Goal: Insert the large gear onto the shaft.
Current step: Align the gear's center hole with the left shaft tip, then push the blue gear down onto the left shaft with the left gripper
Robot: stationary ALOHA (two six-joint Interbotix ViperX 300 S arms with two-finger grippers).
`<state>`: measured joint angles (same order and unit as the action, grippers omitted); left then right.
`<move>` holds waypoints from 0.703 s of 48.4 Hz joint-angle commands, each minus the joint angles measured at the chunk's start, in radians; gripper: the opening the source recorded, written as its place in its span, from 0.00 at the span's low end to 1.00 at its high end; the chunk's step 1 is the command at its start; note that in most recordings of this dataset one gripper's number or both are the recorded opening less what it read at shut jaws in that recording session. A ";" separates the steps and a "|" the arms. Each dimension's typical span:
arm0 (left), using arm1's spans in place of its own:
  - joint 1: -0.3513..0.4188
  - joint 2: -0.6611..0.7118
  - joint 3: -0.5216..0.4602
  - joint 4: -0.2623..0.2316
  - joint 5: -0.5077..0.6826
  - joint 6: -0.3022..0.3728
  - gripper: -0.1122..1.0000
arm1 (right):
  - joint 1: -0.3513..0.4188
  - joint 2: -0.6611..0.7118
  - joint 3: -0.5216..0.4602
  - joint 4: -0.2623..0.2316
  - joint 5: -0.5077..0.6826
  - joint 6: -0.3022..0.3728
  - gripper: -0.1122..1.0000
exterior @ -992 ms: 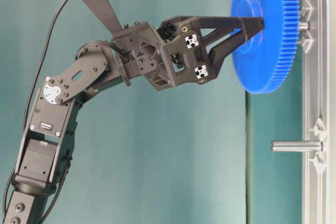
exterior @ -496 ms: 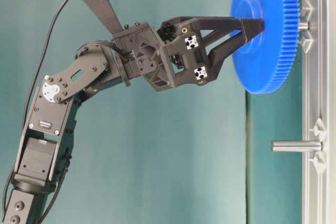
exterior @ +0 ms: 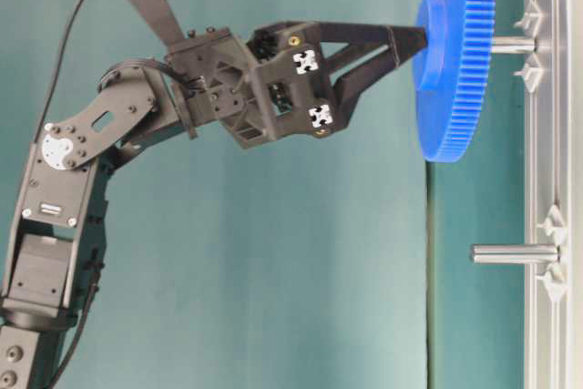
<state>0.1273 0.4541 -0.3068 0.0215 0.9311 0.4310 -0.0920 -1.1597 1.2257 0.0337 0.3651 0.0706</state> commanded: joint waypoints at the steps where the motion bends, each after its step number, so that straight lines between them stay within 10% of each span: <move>1: -0.008 -0.017 -0.020 0.005 -0.003 0.000 0.90 | -0.002 0.006 -0.009 0.000 -0.008 0.008 0.72; 34: -0.012 -0.009 0.020 0.002 -0.018 -0.008 0.90 | -0.002 -0.008 -0.009 0.000 -0.005 0.008 0.72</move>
<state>0.1197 0.4587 -0.2823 0.0215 0.9158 0.4218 -0.0920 -1.1750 1.2257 0.0337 0.3651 0.0706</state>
